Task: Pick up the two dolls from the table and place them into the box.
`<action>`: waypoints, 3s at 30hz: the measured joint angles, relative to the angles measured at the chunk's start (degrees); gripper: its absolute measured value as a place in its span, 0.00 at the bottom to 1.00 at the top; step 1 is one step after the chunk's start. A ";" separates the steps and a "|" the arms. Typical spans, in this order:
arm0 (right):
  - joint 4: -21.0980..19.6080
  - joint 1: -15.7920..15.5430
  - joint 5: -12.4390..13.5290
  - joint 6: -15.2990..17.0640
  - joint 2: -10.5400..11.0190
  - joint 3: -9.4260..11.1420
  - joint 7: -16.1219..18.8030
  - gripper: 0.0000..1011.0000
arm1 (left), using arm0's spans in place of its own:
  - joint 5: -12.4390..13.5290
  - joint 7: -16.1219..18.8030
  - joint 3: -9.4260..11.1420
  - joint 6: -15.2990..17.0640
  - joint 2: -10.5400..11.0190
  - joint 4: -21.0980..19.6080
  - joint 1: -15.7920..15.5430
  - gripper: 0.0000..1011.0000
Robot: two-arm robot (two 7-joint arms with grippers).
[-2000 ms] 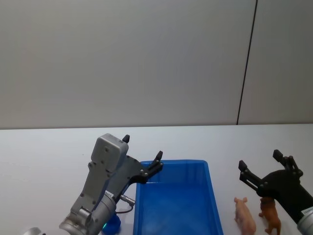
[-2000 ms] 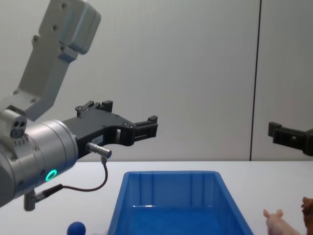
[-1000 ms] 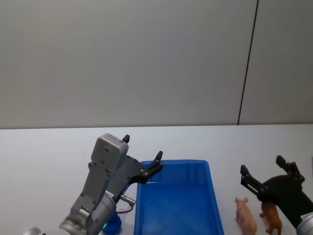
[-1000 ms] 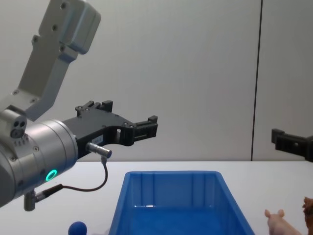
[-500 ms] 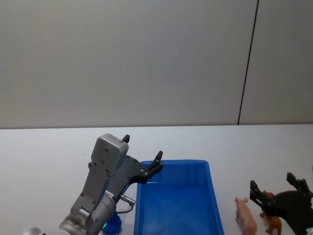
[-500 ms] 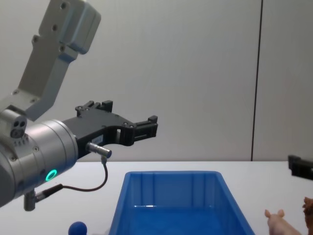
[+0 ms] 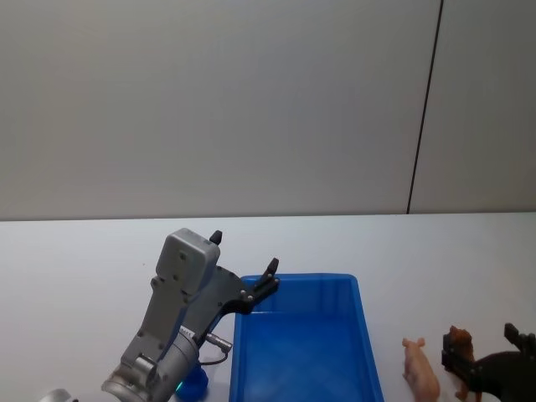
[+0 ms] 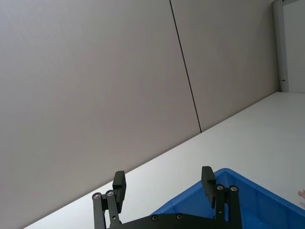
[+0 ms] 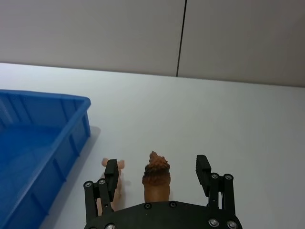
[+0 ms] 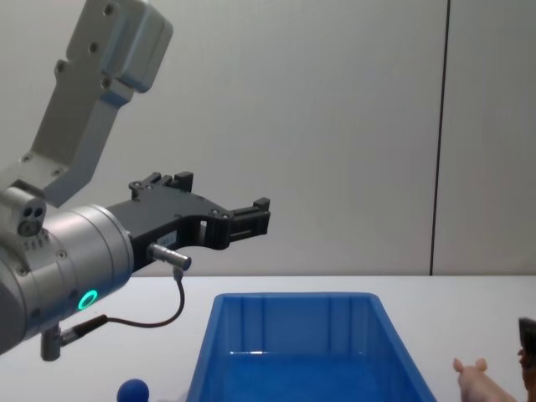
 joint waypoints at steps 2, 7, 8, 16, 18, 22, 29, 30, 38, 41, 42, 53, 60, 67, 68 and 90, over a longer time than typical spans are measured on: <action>0.75 0.03 0.15 0.06 -0.12 0.12 0.02 0.99 | 0.00 0.00 0.00 0.00 0.00 0.00 0.00 0.99; 2.64 0.21 0.56 0.11 -0.42 0.33 0.39 0.99 | 0.00 0.00 0.00 0.00 0.00 0.00 0.00 0.99; 2.98 0.25 0.61 0.11 -0.47 0.35 0.47 0.99 | 0.00 0.00 0.00 0.00 0.00 0.00 0.00 0.99; 5.73 0.76 1.14 -0.07 -1.02 0.47 1.62 0.99 | 0.00 0.00 0.00 0.00 0.00 0.00 0.00 0.99; 6.50 0.92 1.24 -0.14 -1.18 0.48 2.03 0.97 | 0.00 0.00 0.00 0.00 0.00 0.00 0.00 0.99; 7.99 1.32 1.38 -0.27 -1.53 0.47 3.11 0.87 | 0.00 0.00 0.00 0.00 0.00 0.00 0.00 0.99; 10.04 1.95 1.44 -0.18 -2.10 0.34 4.35 0.68 | 0.00 0.00 0.00 0.00 0.00 0.00 0.00 0.99; 10.20 2.00 1.44 -0.14 -2.15 0.32 4.48 0.66 | 0.00 0.00 0.00 0.00 0.00 0.00 0.00 0.99; 11.29 2.35 1.16 0.12 -2.66 0.15 5.09 0.42 | 0.00 0.00 0.00 0.00 0.00 0.00 0.00 0.99; 11.26 2.35 0.89 0.15 -2.75 0.10 5.11 0.32 | 0.00 0.00 0.00 0.00 0.00 0.00 0.00 0.99; 11.04 2.34 0.68 0.16 -2.78 0.08 5.11 0.29 | 0.00 0.00 0.00 0.00 0.00 0.00 0.00 0.99; 6.98 2.12 -1.49 -0.51 -2.97 -0.22 5.41 0.28 | 0.00 0.00 0.00 0.00 0.00 0.00 0.00 0.99; 4.55 3.10 -3.03 -0.93 -3.71 -0.86 7.81 0.28 | 0.00 0.00 0.00 0.00 0.00 0.00 0.00 0.99; 3.96 5.04 -4.31 -0.95 -5.21 -1.91 11.41 0.28 | 0.00 0.00 0.00 0.00 0.00 0.00 0.00 0.99; 3.96 5.28 -4.48 -0.93 -5.41 -2.05 11.99 0.28 | 0.00 0.00 0.00 0.00 0.00 0.00 0.00 0.99; 10.67 12.32 -7.55 0.11 -11.68 -6.16 22.11 0.62 | 0.00 0.00 0.00 0.00 0.00 0.00 0.00 0.99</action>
